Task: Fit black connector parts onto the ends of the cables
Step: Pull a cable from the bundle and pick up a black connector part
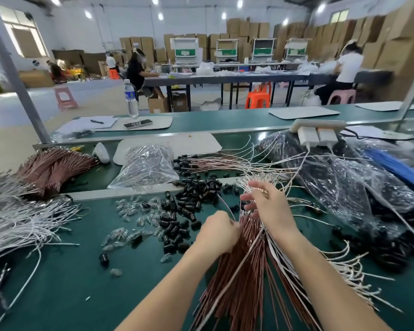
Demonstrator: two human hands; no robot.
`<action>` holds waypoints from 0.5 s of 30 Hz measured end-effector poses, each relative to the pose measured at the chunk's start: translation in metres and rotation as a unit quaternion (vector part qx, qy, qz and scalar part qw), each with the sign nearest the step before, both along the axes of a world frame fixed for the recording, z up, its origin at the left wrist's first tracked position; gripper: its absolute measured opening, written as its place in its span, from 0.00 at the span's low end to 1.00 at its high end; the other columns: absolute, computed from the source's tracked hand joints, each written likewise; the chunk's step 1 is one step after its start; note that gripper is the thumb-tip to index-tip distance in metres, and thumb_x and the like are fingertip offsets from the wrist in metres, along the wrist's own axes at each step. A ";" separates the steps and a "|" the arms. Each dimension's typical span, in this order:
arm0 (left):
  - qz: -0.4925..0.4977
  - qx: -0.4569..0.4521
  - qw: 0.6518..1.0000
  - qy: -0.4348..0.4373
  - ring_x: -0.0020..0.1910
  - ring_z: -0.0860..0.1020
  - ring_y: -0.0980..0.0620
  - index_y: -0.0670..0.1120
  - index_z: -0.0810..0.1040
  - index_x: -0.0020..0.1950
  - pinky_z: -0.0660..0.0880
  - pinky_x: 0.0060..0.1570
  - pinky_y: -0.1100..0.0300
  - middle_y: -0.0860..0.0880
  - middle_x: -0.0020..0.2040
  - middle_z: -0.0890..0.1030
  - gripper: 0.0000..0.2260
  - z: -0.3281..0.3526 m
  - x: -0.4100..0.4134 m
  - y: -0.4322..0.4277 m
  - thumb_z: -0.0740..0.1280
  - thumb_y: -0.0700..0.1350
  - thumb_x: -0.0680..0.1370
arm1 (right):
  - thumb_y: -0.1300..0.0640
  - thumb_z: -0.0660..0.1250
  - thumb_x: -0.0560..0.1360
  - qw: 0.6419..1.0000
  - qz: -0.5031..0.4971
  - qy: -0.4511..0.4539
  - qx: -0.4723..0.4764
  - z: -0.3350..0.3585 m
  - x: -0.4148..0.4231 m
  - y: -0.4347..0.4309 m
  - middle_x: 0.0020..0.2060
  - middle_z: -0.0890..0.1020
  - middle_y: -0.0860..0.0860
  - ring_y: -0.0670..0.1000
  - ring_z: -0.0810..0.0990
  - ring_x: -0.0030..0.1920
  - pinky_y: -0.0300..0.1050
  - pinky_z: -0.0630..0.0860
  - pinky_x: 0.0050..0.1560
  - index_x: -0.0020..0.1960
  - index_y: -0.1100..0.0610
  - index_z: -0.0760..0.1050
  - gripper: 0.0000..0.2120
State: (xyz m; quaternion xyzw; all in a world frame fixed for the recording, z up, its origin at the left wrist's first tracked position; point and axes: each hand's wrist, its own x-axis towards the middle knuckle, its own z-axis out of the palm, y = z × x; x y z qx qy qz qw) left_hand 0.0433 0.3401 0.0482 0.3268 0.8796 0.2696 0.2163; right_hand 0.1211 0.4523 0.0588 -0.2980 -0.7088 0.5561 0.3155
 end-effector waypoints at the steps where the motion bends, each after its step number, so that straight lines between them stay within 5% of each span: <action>1: 0.008 0.032 0.999 -0.018 0.26 0.77 0.50 0.42 0.75 0.39 0.76 0.29 0.61 0.45 0.34 0.81 0.14 0.001 -0.003 -0.002 0.61 0.47 0.82 | 0.58 0.59 0.83 1.000 -0.004 -0.002 0.009 0.000 0.000 -0.001 0.42 0.86 0.49 0.44 0.83 0.36 0.48 0.81 0.40 0.61 0.49 0.76 0.11; 4: 0.024 0.161 0.983 -0.088 0.26 0.76 0.54 0.40 0.78 0.49 0.72 0.26 0.61 0.46 0.38 0.82 0.11 0.007 -0.008 -0.013 0.61 0.45 0.83 | 0.57 0.59 0.83 0.999 -0.020 -0.008 0.039 -0.002 -0.001 -0.004 0.45 0.85 0.46 0.43 0.83 0.39 0.53 0.82 0.45 0.59 0.46 0.76 0.10; 9: 0.086 0.383 0.912 -0.116 0.31 0.80 0.55 0.45 0.77 0.53 0.77 0.31 0.64 0.48 0.40 0.84 0.03 0.019 -0.034 -0.049 0.64 0.43 0.83 | 0.56 0.60 0.84 0.989 -0.016 -0.041 0.141 -0.005 -0.011 -0.007 0.49 0.82 0.41 0.53 0.82 0.41 0.38 0.77 0.36 0.60 0.44 0.76 0.11; 15: 0.190 0.507 0.811 -0.224 0.37 0.83 0.50 0.42 0.77 0.56 0.80 0.33 0.60 0.44 0.46 0.86 0.05 -0.003 -0.055 -0.085 0.63 0.38 0.84 | 0.56 0.59 0.83 0.905 0.037 -0.222 0.362 -0.020 -0.039 -0.008 0.64 0.77 0.47 0.50 0.73 0.62 0.49 0.71 0.67 0.71 0.49 0.73 0.17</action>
